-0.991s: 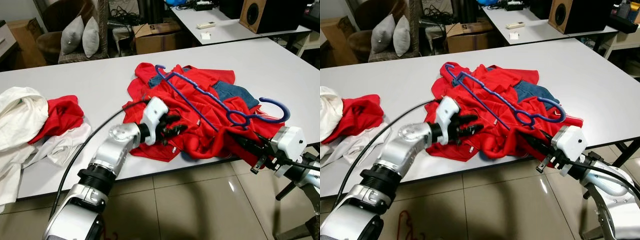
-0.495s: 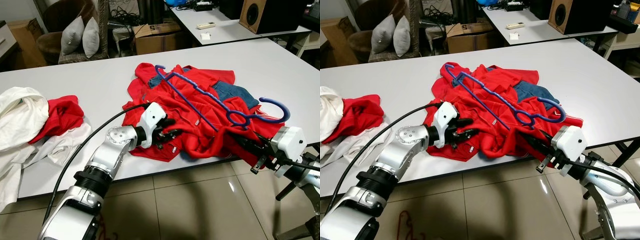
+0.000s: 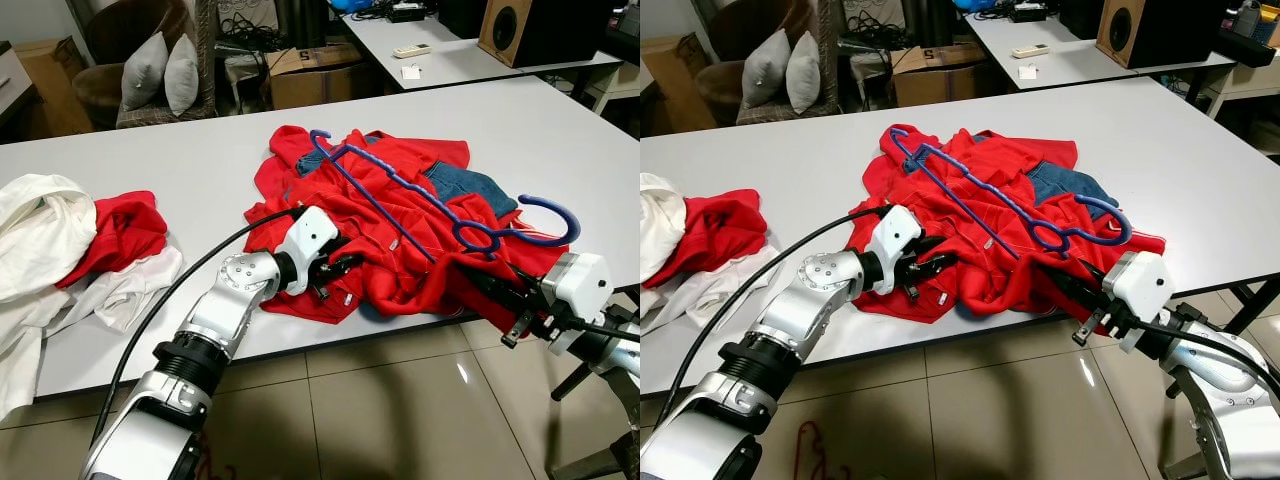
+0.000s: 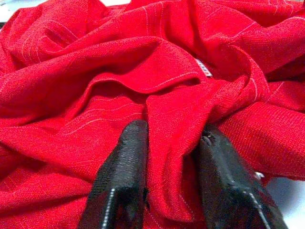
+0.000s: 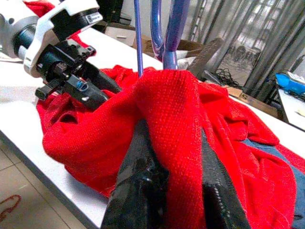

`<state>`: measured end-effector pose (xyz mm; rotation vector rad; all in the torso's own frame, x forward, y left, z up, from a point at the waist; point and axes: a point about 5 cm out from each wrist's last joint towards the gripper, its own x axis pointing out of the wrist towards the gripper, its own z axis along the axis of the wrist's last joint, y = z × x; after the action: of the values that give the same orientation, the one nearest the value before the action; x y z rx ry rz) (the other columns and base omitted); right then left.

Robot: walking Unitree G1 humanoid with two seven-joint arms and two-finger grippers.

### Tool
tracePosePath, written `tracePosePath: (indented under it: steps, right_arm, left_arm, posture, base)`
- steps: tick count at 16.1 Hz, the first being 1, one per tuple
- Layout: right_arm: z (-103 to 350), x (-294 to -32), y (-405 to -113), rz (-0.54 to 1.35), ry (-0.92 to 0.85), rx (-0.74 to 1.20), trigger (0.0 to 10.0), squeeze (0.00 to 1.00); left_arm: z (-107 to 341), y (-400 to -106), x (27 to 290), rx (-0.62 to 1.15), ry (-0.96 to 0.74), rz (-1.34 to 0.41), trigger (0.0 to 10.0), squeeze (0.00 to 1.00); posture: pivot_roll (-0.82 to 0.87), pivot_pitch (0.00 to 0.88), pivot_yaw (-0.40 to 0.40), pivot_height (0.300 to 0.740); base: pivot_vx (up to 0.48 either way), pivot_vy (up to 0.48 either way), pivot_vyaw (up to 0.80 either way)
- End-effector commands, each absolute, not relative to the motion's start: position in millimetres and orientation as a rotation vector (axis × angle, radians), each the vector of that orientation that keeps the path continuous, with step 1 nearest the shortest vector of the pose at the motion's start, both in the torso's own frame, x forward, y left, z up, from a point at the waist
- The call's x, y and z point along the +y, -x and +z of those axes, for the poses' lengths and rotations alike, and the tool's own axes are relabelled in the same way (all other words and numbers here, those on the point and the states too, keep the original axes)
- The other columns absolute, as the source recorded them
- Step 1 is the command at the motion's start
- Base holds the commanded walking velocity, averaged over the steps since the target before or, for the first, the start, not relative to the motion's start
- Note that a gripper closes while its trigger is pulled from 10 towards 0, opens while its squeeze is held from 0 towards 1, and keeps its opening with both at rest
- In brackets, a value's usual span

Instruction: Hang hanger

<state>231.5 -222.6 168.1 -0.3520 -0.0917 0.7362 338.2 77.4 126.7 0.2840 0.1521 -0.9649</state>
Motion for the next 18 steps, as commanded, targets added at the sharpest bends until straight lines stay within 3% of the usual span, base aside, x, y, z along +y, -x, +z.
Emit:
tracePosePath:
  steps: [1,13,18]
  right_arm:
    - [171.1,-222.4,-232.6,0.75,0.366,-0.107,0.0,0.0]
    - [172.2,-222.0,-235.2,0.757,0.367,-0.115,0.0,0.0]
    - [173.9,-227.5,-231.7,0.798,0.423,-0.073,0.0,0.0]
  left_arm:
    - [129.6,-340.7,83.7,0.14,-0.293,-0.941,0.0,0.0]
    - [132.0,-341.4,96.1,0.145,-0.272,-0.925,0.0,0.0]
    - [176.4,-366.5,130.7,0.074,-0.271,-0.826,0.0,0.0]
  posture:
    - [-0.08,0.0,0.104,0.74]
    - [-0.07,0.0,0.101,0.74]
    - [-0.08,0.0,0.103,0.74]
  base:
    - [0.0,0.0,0.0]
    - [0.0,0.0,0.0]
    - [0.0,0.0,0.0]
